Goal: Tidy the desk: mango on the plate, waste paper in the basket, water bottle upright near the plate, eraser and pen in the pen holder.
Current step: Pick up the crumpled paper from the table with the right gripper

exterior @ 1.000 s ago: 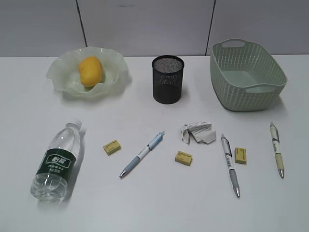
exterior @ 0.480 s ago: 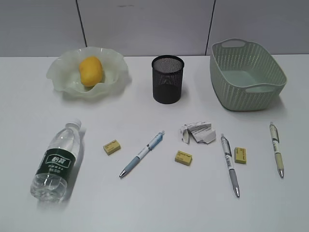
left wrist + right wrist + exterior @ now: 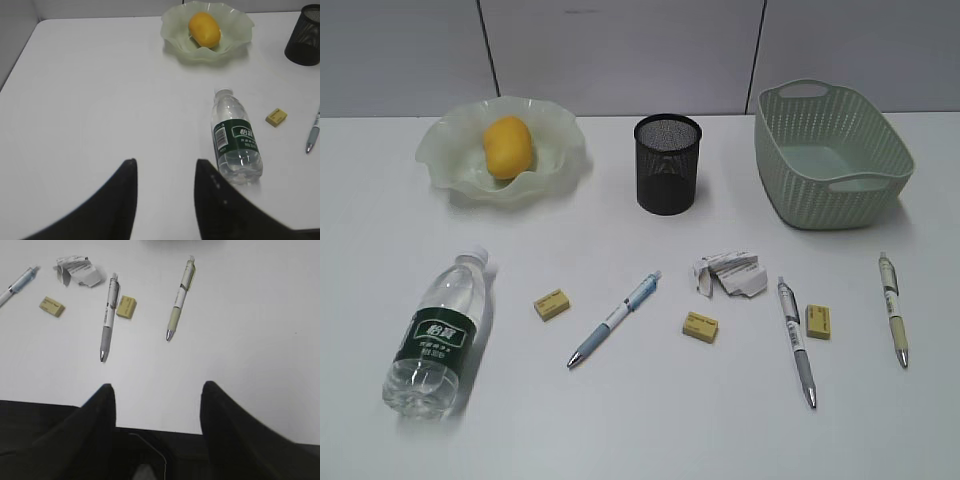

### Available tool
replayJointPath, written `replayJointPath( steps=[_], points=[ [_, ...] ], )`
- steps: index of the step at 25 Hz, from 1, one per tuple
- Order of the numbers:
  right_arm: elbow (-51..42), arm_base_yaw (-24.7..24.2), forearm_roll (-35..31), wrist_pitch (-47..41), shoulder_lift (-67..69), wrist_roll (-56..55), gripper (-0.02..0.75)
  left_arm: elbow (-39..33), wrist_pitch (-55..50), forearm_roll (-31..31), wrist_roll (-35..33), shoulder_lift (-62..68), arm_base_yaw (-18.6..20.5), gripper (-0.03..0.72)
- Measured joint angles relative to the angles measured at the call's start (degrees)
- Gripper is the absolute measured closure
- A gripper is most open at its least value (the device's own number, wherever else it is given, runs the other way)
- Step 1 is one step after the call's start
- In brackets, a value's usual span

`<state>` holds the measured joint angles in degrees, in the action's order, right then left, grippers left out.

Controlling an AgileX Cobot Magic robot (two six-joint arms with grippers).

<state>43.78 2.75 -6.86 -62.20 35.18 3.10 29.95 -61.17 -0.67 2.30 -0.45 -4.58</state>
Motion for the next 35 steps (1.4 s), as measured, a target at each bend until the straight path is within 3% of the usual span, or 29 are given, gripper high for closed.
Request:
replayJointPath(
  steps=[4,8,10,16,20,35],
  points=[
    [6.2,0.0,-0.9,-0.5,14.4,-1.4,0.299,0.0,0.0,0.7,0.0,0.0,0.0,0.410],
    [12.7,2.2,-2.0,0.2,25.6,-2.2,0.214,0.0,0.0,0.7,0.0,0.0,0.0,0.435],
    [15.6,5.4,-2.3,1.3,31.8,-2.6,0.175,0.0,0.0,0.7,0.0,0.0,0.0,0.440],
    [23.2,17.4,-2.4,7.6,49.5,-3.4,0.154,0.0,0.0,0.7,0.0,0.0,0.0,0.445],
    [29.1,21.3,-2.6,9.3,61.3,-3.5,0.153,0.0,0.0,0.7,0.0,0.0,0.0,0.445],
    [40.0,22.0,1.2,12.0,83.9,-3.5,0.153,0.0,0.0,0.7,0.0,0.0,0.0,0.445]
  ],
)
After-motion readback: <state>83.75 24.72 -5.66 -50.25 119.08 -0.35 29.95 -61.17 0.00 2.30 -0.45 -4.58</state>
